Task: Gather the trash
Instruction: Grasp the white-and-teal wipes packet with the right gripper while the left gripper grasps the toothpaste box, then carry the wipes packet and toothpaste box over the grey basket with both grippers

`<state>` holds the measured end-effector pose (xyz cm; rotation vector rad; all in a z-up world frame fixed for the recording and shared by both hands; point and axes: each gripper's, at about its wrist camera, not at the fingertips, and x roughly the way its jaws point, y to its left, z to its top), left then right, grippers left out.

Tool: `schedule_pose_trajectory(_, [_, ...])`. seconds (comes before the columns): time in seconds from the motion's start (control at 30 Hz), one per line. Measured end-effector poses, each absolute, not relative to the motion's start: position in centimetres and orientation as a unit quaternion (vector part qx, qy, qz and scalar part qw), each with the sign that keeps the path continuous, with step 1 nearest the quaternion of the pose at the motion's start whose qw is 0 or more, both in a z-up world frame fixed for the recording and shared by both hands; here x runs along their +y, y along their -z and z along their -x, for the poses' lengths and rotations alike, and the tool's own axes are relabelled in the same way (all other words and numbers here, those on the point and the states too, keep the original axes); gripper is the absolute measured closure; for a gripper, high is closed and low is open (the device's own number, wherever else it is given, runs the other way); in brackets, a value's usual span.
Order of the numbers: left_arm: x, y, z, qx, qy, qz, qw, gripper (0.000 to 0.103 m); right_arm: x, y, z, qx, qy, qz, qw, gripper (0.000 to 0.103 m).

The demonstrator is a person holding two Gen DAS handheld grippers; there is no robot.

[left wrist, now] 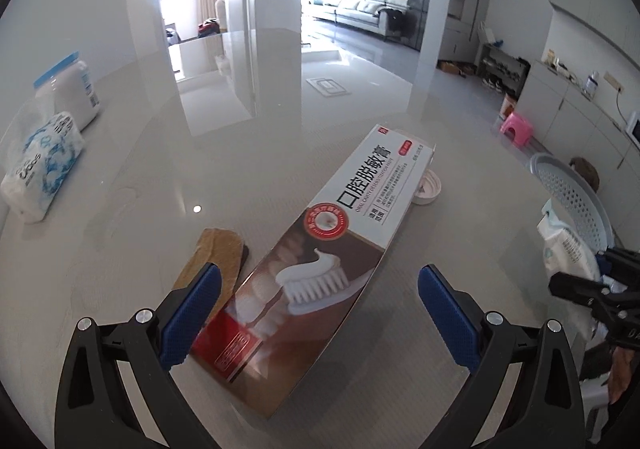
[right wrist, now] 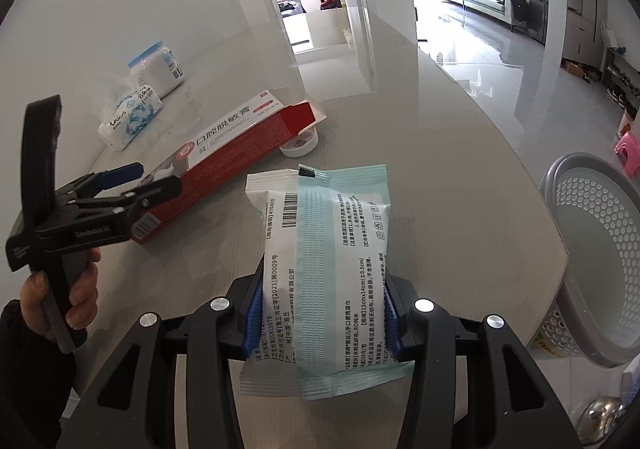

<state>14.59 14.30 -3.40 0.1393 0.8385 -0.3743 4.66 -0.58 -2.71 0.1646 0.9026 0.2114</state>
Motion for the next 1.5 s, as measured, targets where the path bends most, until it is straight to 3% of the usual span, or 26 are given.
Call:
schedule_pose_trajectory(0.57, [11.5, 5.5, -17.0, 0.447, 0.176, -0.113, 0.87, 0.006, -1.3, 2.8, -5.2, 0.442, -0.115, -0.097, 0.885, 0.057])
schedule_pose_trajectory(0.63, [11.1, 5.5, -16.8, 0.443, 0.174, -0.118, 0.871, 0.009, -1.5, 2.8, -5.2, 0.442, -0.114, -0.099, 0.884, 0.057])
schedule_pose_trajectory(0.7, [10.8, 5.4, -16.5, 0.439, 0.173, -0.126, 0.872, 0.023, -1.6, 2.8, -5.2, 0.442, -0.112, -0.101, 0.884, 0.057])
schedule_pose_trajectory(0.93, [11.1, 4.7, -15.8, 0.44, 0.17, -0.104, 0.876, 0.044, -1.6, 2.7, -4.9, 0.438, -0.111, -0.108, 0.886, 0.057])
schedule_pose_trajectory(1.5, [11.8, 0.8, -12.4, 0.382, 0.148, -0.036, 0.912, 0.05, -2.5, 2.8, -4.4, 0.429, -0.113, -0.122, 0.888, 0.057])
